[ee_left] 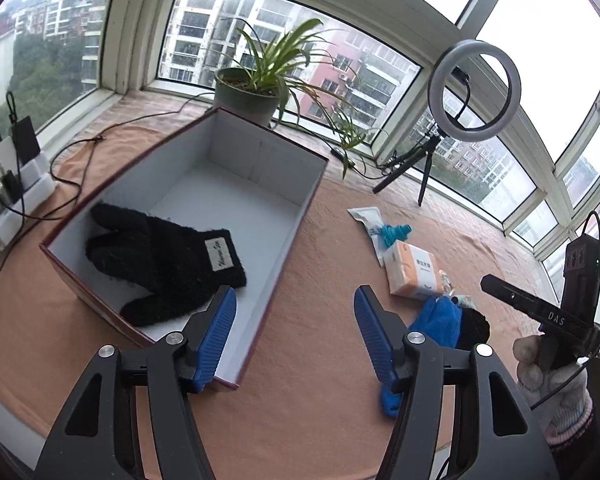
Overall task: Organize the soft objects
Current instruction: 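Move the left tool to the blue towel and close on it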
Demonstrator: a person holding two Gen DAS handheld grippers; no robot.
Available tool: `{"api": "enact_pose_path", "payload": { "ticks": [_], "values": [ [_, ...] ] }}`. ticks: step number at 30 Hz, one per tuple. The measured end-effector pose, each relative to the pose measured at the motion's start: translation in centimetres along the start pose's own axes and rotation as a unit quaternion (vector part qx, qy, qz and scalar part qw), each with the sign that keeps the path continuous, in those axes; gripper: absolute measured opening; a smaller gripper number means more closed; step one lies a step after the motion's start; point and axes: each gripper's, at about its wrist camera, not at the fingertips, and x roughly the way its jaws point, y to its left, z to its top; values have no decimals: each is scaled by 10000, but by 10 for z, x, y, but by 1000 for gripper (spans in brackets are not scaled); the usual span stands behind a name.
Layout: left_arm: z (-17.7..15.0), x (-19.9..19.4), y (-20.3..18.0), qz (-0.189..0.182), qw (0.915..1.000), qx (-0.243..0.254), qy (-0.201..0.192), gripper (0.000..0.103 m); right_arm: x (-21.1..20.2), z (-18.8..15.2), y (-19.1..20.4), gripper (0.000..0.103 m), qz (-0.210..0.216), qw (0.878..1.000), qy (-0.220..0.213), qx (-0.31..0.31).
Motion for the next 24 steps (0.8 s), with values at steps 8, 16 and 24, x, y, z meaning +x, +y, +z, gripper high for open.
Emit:
{"api": "enact_pose_path", "payload": {
  "ticks": [8, 16, 24],
  "values": [
    [-42, 35, -47, -261, 9982, -235, 493, 61, -11, 0, -125, 72, -142, 9941, 528, 938],
    [-80, 60, -76, -281, 9944, -568, 844, 61, 16, 1, -173, 72, -6, 9853, 1469, 874],
    [-110, 75, -84, -238, 9898, -791, 1162, 61, 54, 9, -186, 72, 176, 9756, 2054, 749]
  ]
}}
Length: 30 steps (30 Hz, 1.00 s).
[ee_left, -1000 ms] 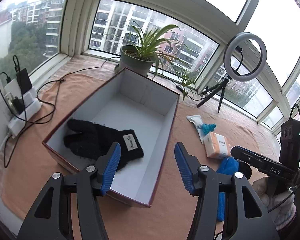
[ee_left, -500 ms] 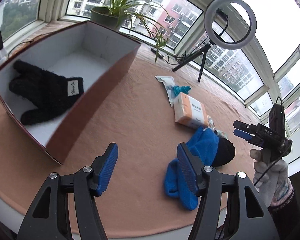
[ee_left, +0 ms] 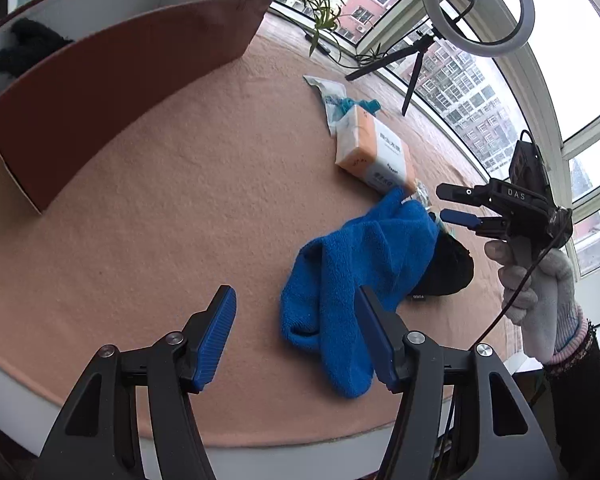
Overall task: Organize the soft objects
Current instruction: 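Move the left tool to the blue towel and close on it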
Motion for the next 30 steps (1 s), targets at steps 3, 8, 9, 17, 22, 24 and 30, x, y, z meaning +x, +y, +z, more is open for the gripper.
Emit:
{"api": "enact_pose_path", "payload": {
  "ticks": [3, 8, 9, 17, 22, 24, 30],
  "values": [
    [-8, 6, 2, -34, 9998, -170, 87, 61, 15, 5, -5, 72, 13, 9997, 224, 13],
    [-16, 17, 3, -64, 9992, -359, 174, 61, 36, 10, 3, 72, 28, 9986, 485, -183],
    [-18, 19, 2, -62, 9990, -388, 191, 61, 39, 10, 6, 72, 31, 9983, 523, -237],
    [-25, 31, -8, -176, 9987, -407, 266, 61, 60, 10, 34, 72, 184, 9941, 863, -630],
    [-24, 41, -19, -208, 9989, -282, 307, 61, 62, 8, 50, 65, 64, 9914, 870, -980],
    [-21, 46, -22, -212, 9989, -232, 339, 61, 60, 7, 60, 59, 115, 9895, 836, -1174],
    [-21, 52, -28, -162, 9993, -87, 331, 61, 65, -1, 83, 38, -62, 9783, 1061, -1777]
  ]
}}
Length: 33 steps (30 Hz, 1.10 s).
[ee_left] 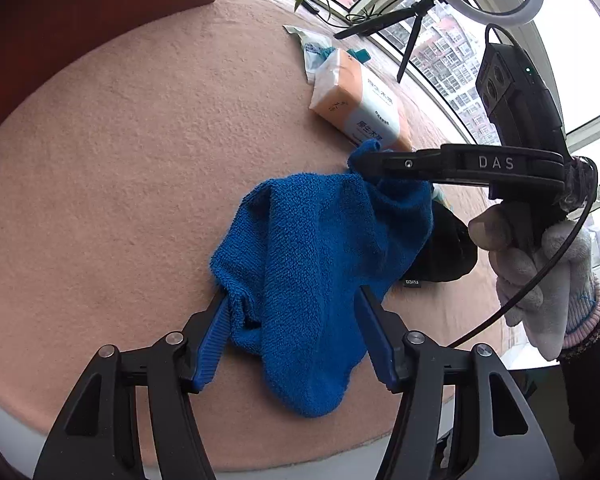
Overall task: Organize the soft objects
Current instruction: 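Move the left tool to the blue towel and close on it, then carry the blue towel with the left tool into the box and release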
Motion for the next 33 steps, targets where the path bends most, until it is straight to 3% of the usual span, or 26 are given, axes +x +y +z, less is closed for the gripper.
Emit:
{"api": "enact_pose_path", "payload": {
  "ticks": [3, 7, 9, 11, 13, 15, 19, 26, 33],
  "values": [
    [1, 2, -2, 32, 10000, 51, -26, 61, 6, -9, 10, 38, 83, 9996, 172, -219],
    [2, 5, -5, 61, 9999, 116, -47, 61, 16, -14, 10, 39, -364, 9982, 288, -384],
    [4, 7, -8, 87, 9998, 160, -63, 61, 16, -17, 6, 39, -338, 9988, 204, -282],
    [5, 8, -9, 97, 9997, 208, -78, 59, 15, -20, 8, 31, -371, 9988, 124, -302],
    [6, 9, -12, 156, 9995, 279, -72, 48, 16, -24, 15, 30, -396, 9985, 64, -383],
    [9, 13, -12, 203, 9994, 280, -42, 28, 16, -25, 25, 27, -397, 9977, 21, -543],
    [13, 19, -12, 229, 9994, 244, -26, 19, 20, -31, 30, 21, -328, 9973, 33, -659],
    [15, 16, -23, 103, 9990, 435, -28, 16, 16, -40, 4, 18, 509, 9986, -96, 72],
    [26, -3, -22, -187, 9975, 674, 18, 16, 4, -52, 13, 16, 713, 9961, -349, 384]
  ]
}}
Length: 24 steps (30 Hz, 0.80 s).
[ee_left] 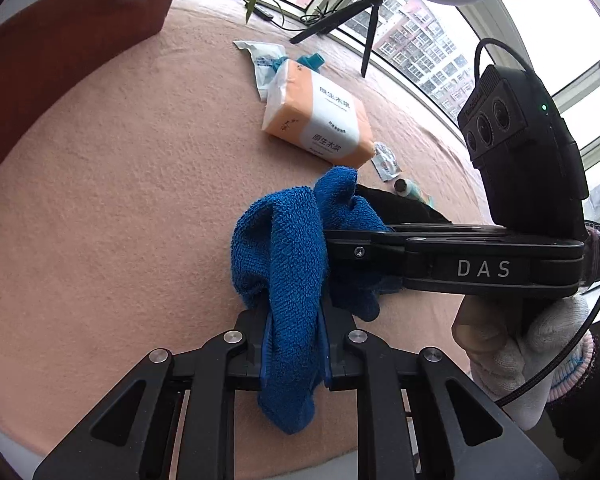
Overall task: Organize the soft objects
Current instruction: 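Carry the blue towel with the left tool into the box and release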
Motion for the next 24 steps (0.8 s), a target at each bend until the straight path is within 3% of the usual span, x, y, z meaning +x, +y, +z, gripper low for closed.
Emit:
{"api": "enact_pose_path", "payload": {
  "ticks": [6, 11, 24],
  "values": [
    [15, -39, 4, -118, 9994, 208, -250, 16, -22, 6, 30, 16, 142, 9990, -403, 157],
    [30, -71, 14, -94, 9977, 372, -566, 16, -30, 24, 79, 16, 56, 9969, -788, 22],
    [87, -139, 53, 60, 9905, 484, -1287, 16, -36, 91, 170, 16, 44, 9885, -1418, -526]
  ]
}}
